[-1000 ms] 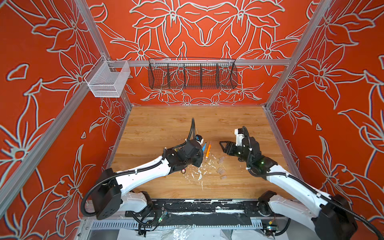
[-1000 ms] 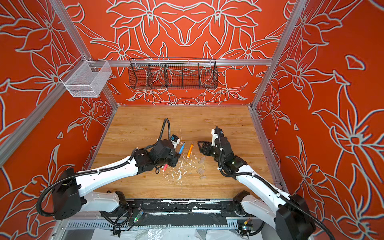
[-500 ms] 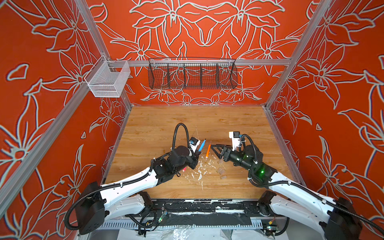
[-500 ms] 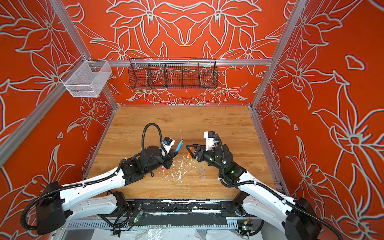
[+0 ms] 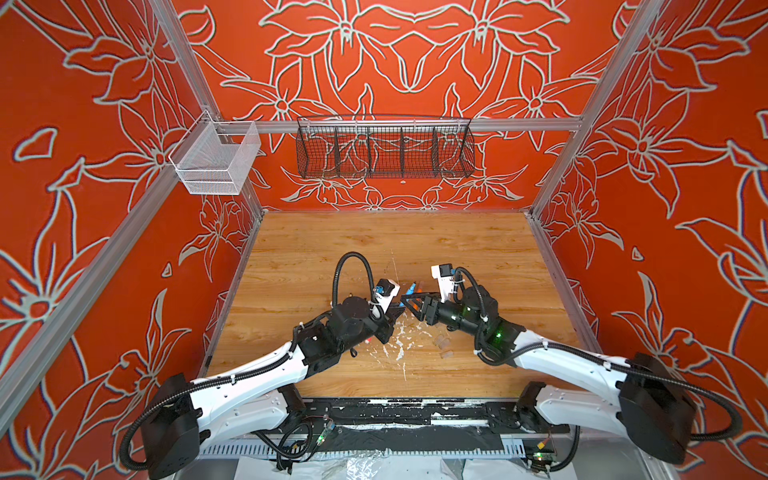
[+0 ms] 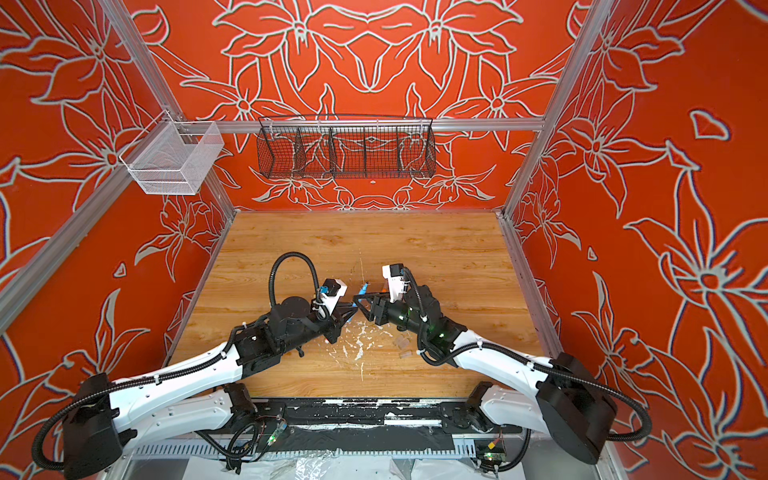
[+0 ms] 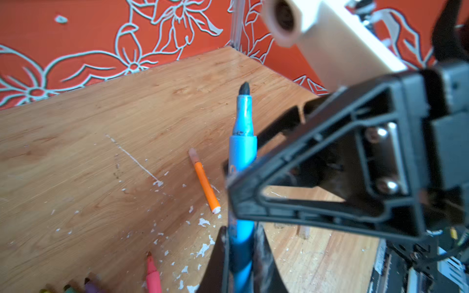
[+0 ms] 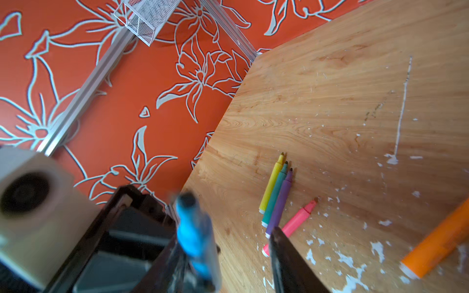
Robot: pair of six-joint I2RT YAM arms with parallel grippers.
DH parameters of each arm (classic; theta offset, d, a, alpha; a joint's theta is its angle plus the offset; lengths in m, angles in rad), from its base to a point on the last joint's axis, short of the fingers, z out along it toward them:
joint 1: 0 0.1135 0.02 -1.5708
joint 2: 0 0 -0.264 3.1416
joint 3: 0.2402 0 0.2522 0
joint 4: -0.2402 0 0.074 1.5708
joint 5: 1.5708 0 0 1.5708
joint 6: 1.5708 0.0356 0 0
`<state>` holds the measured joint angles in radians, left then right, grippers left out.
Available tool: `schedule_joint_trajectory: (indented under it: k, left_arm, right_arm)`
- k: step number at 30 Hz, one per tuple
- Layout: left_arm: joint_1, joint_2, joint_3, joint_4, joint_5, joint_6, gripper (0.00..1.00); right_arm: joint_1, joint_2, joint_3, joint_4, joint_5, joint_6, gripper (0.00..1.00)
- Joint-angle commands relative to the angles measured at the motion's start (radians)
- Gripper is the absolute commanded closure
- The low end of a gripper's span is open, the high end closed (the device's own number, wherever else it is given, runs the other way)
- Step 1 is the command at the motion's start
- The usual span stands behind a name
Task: Insert the pens into the pen caps
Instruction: 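Lift the blue marker upright with the left gripper while the right gripper approaches it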
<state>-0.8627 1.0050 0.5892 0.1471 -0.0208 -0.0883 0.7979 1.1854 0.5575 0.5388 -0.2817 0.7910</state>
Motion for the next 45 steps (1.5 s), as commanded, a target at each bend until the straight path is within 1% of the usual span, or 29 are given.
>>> schedule_joint_trajectory:
  k: [1,7,9,17,24,26,33,37,40,43,44,45]
  left_arm:
    - [-0.003,-0.005,-0.005,0.018,0.014,0.030,1.00]
    - [-0.003,-0.009,-0.018,0.021,0.002,0.039,1.00]
    - [-0.004,-0.010,-0.022,0.028,0.001,0.045,1.00]
    - [-0.004,0.023,0.000,0.013,-0.036,0.055,1.00]
    - [-0.002,0.029,-0.005,0.023,-0.038,0.059,1.00]
    - [-0.004,0.029,-0.003,0.019,-0.036,0.062,0.99]
    - [-0.004,0.024,-0.008,0.025,-0.031,0.062,0.75]
    - [-0.004,0.032,-0.013,0.040,-0.031,0.058,0.67]
    - [-0.004,0.037,-0.011,0.044,-0.024,0.059,0.64]
    - [-0.004,0.038,-0.012,0.053,-0.020,0.056,0.64]
    - [-0.004,0.039,-0.014,0.057,-0.015,0.057,0.66]
    - [-0.004,0.041,-0.016,0.063,-0.012,0.058,0.70]
  right_arm:
    - [0.012,0.027,0.053,0.049,-0.019,0.001,0.51]
    - [0.017,0.017,0.043,0.042,0.017,-0.002,0.65]
    - [0.020,0.014,0.039,0.043,0.022,-0.006,0.66]
    - [0.025,0.030,0.048,0.027,0.025,-0.011,0.79]
    - [0.025,0.043,0.048,0.038,0.032,-0.017,0.99]
    - [0.027,0.045,0.050,0.041,0.023,-0.022,1.00]
    - [0.035,0.046,0.043,0.083,0.010,-0.015,1.00]
    - [0.043,0.048,0.038,0.111,0.004,-0.013,1.00]
    - [0.053,0.046,0.036,0.121,-0.001,-0.012,1.00]
    - [0.061,0.049,0.038,0.122,0.003,-0.012,1.00]
    - [0.063,0.051,0.038,0.120,0.005,-0.015,1.00]
    - [0.064,0.054,0.037,0.121,0.007,-0.012,1.00]
